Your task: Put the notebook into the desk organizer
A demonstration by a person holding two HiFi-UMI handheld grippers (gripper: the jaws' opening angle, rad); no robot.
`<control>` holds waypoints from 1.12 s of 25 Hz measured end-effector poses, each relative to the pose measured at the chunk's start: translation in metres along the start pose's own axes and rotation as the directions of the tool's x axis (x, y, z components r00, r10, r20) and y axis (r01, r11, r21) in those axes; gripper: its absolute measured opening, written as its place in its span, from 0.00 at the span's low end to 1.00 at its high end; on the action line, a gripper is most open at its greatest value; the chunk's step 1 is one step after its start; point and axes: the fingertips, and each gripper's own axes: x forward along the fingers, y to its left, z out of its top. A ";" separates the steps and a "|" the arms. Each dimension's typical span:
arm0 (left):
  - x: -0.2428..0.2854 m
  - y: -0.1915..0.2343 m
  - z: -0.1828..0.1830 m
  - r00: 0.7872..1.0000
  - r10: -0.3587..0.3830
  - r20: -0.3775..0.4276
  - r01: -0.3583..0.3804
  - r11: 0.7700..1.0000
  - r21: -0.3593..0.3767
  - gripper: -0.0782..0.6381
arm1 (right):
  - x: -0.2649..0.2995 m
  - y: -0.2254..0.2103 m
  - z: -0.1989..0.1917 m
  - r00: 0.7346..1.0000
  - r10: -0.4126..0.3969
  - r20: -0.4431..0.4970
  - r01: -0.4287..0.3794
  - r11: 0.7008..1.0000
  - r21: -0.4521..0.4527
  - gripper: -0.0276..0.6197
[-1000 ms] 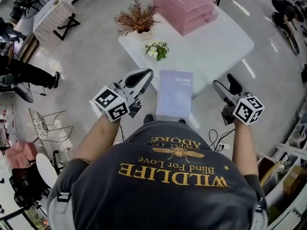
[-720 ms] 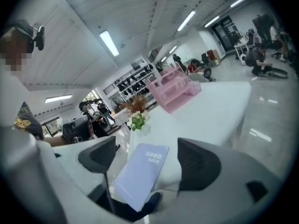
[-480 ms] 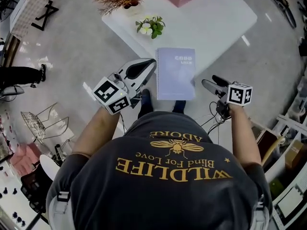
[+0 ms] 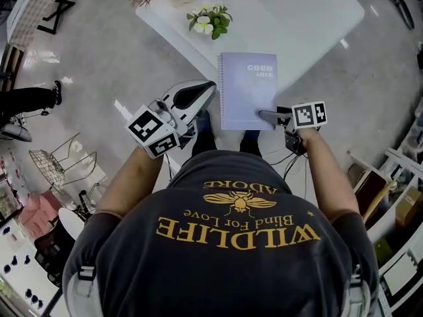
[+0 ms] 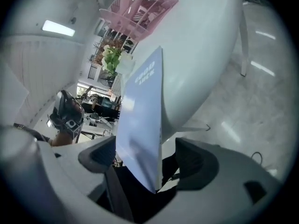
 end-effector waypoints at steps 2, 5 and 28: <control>-0.003 0.003 -0.001 1.000 0.008 0.000 -0.008 1.000 -0.005 0.11 | 0.008 0.003 -0.003 0.999 0.011 -0.031 -0.011 1.000 0.010 0.66; -0.008 0.007 -0.001 1.000 0.016 0.001 -0.016 1.000 -0.010 0.11 | 0.018 0.006 -0.006 0.998 0.016 -0.055 -0.014 0.999 0.032 0.65; -0.023 0.008 0.034 0.998 -0.010 0.062 0.009 1.000 0.020 0.11 | -0.026 0.056 0.004 0.994 -0.091 -0.054 0.083 0.988 -0.131 0.09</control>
